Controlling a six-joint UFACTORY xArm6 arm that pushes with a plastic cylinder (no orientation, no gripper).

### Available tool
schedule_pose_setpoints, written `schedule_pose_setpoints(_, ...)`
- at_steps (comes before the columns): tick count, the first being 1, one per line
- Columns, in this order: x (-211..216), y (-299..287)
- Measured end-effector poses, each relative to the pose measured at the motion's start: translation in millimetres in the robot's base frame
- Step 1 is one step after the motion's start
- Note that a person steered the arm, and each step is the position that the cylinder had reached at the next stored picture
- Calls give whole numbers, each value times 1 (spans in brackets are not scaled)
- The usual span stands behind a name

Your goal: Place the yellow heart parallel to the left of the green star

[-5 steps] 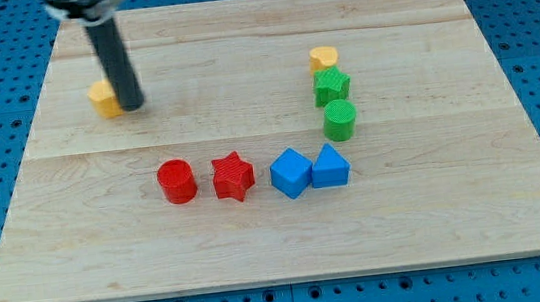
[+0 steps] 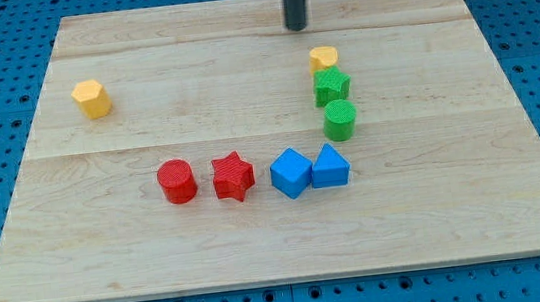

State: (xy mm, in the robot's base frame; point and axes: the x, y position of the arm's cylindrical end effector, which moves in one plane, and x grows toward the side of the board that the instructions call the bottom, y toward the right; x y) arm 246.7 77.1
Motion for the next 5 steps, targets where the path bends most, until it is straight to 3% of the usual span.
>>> schedule_pose_setpoints(1, 46, 49)
schedule_pose_setpoints(2, 89, 28)
schedule_pose_setpoints(4, 113, -94)
schedule_pose_setpoints(5, 138, -84)
